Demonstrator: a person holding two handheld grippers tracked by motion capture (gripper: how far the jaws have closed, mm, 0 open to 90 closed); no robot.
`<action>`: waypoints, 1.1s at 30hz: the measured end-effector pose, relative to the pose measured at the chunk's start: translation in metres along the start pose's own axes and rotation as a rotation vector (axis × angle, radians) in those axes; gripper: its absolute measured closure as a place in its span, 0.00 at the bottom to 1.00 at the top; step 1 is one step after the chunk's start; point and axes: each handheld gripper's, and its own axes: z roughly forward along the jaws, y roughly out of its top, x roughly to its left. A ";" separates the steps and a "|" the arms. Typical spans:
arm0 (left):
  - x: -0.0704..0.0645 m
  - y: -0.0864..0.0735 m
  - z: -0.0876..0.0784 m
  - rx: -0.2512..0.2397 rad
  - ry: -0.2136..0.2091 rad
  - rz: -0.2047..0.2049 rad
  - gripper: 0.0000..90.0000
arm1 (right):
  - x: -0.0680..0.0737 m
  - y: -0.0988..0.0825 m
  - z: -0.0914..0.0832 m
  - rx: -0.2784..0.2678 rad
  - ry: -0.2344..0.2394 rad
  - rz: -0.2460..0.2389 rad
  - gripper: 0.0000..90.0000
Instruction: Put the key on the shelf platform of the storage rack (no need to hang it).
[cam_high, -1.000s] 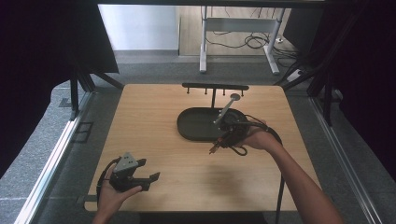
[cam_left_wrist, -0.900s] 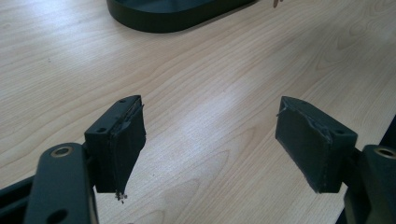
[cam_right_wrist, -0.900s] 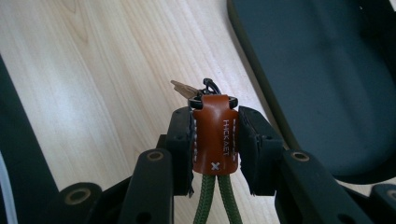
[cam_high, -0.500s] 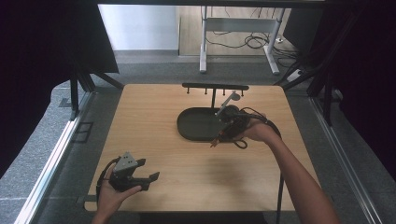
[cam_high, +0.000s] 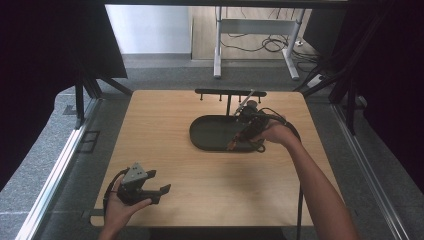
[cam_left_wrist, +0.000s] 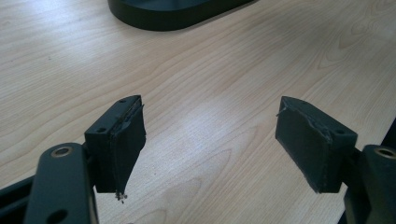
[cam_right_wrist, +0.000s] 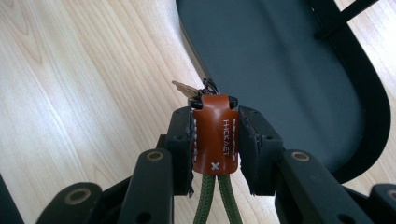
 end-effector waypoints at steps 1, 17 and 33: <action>0.000 0.000 0.000 -0.001 0.000 0.001 0.27 | -0.002 0.002 0.001 -0.003 -0.001 -0.002 0.75; 0.001 0.000 -0.002 -0.009 -0.003 -0.002 0.27 | -0.011 0.019 0.001 0.003 -0.013 0.014 0.75; 0.001 0.000 -0.003 -0.010 -0.004 -0.001 0.27 | -0.025 0.027 0.010 -0.002 -0.042 0.014 0.75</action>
